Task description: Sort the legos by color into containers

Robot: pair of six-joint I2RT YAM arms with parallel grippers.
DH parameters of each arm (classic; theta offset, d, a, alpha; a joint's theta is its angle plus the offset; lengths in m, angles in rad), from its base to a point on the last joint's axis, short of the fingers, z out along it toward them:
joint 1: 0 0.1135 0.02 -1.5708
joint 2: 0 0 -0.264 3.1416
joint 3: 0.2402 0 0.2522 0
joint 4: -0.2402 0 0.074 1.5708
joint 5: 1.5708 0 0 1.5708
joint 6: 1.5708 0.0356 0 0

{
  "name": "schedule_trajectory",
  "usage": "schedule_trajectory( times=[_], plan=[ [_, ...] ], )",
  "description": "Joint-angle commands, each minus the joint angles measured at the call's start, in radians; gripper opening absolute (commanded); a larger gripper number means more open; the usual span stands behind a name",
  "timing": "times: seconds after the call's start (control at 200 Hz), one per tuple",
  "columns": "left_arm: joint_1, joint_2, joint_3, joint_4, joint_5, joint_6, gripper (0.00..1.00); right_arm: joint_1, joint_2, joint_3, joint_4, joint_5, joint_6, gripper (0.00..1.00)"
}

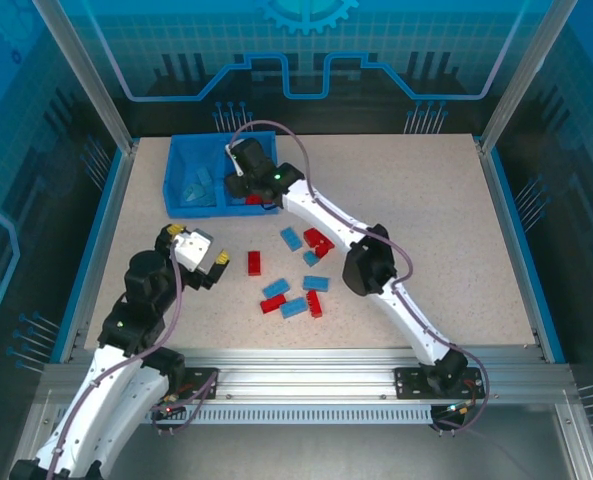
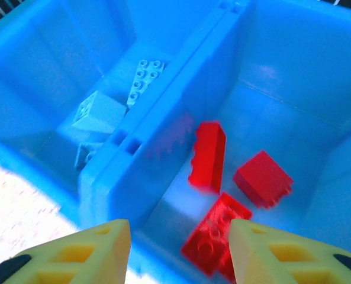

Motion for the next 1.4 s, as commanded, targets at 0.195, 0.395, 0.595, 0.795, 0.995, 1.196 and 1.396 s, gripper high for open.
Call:
schedule_trajectory(
  times=[0.195, 0.395, 0.595, 0.795, 0.995, 1.196, 1.396],
  plan=[
    [0.037, 0.267, 0.202, -0.109, 0.007, -0.360, 0.97, -0.004, -0.766, -0.652, -0.109, -0.292, -0.121, 0.67],
    [0.029, 0.553, 0.437, -0.416, 0.060, -0.780, 0.83, -0.006, -1.178, -1.061, -0.168, -0.325, -0.113, 0.92],
    [-0.075, 0.730, 0.414, -0.343, 0.075, -0.987, 0.81, -0.009, -1.409, -1.322, -0.157, -0.345, 0.032, 1.00],
    [-0.130, 0.963, 0.465, -0.322, 0.017, -1.041, 0.84, -0.007, -1.425, -1.403, -0.153, -0.380, 0.127, 1.00],
    [-0.167, 1.152, 0.517, -0.311, 0.023, -1.032, 0.84, -0.006, -1.409, -1.405, -0.150, -0.335, 0.138, 1.00],
    [-0.208, 1.243, 0.523, -0.273, 0.007, -1.037, 0.75, -0.009, -1.383, -1.406, -0.150, -0.324, 0.134, 1.00],
    [-0.210, 1.265, 0.517, -0.285, -0.034, -1.044, 0.47, -0.008, -1.355, -1.400, -0.151, -0.347, 0.143, 1.00]
  ],
)
